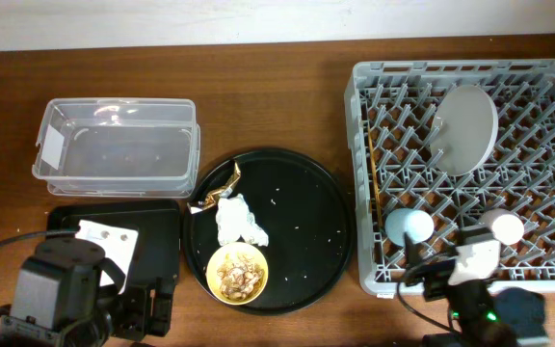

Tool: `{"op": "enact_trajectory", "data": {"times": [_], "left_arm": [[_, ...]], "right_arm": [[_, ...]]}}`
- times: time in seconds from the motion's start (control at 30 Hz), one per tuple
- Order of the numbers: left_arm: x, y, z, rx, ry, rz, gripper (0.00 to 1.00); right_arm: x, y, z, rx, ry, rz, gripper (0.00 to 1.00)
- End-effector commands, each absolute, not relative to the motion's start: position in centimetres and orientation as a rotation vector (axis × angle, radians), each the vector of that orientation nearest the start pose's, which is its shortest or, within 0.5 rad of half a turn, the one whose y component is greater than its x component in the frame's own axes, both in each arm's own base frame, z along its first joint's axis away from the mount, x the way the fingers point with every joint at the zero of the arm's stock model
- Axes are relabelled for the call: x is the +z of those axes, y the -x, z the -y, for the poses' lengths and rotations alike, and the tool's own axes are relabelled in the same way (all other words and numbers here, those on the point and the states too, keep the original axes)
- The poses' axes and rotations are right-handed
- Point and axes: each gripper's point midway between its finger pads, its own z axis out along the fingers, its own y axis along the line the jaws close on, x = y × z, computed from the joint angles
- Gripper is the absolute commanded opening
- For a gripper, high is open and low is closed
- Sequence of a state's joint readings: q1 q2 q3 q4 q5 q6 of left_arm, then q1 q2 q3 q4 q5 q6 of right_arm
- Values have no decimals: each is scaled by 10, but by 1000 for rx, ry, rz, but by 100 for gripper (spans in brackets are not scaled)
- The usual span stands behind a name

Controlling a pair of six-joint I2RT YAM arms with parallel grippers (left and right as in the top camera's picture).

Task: Sort waste into correct bins and load items into the dishwasher rack

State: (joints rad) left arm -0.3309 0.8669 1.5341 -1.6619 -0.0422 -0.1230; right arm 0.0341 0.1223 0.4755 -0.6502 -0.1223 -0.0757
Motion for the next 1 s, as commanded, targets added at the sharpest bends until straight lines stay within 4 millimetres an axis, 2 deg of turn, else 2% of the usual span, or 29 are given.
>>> {"op": "enact_trajectory", "data": {"times": [0.0, 0.1, 0.13, 0.17, 0.53, 0.57, 0.63, 0.67, 0.7, 0.73, 0.8, 0.93, 0.97], "left_arm": [[307, -133, 37, -108, -254, -2555, 100], [307, -133, 37, -108, -254, -2555, 100], [307, -133, 37, -108, -254, -2555, 100], [307, -133, 37, -108, -255, -2555, 100], [308, -133, 37, -115, -246, -2555, 100], [311, -130, 59, -287, -270, -2551, 100], [334, -159, 94, -476, -339, -2394, 100], [331, -180, 113, -564, -373, -2359, 100], [319, -193, 122, -591, -384, -2379, 100], [274, -216, 120, -506, -352, -2521, 99], [207, -239, 119, -408, -326, -2723, 100], [90, -280, 134, -338, -315, -3012, 97], [71, -290, 137, -335, -313, -3030, 92]], "right_arm": [[178, -212, -32, 108, 196, -1806, 98], [153, -235, -33, 102, 197, -1726, 98], [161, -241, -33, 95, 197, -1646, 98], [162, -243, -33, 92, 197, -1624, 98], [160, -244, -33, 91, 197, -1621, 98], [160, -244, -33, 91, 197, -1621, 98], [160, -244, -33, 91, 197, -1621, 98], [160, -244, -33, 91, 197, -1621, 98], [160, -244, -33, 91, 197, -1621, 98], [160, -244, -33, 91, 197, -1621, 98], [160, -244, -33, 91, 197, -1621, 98], [160, -244, -33, 91, 197, -1621, 98], [160, -244, -33, 91, 197, -1621, 98]]}}
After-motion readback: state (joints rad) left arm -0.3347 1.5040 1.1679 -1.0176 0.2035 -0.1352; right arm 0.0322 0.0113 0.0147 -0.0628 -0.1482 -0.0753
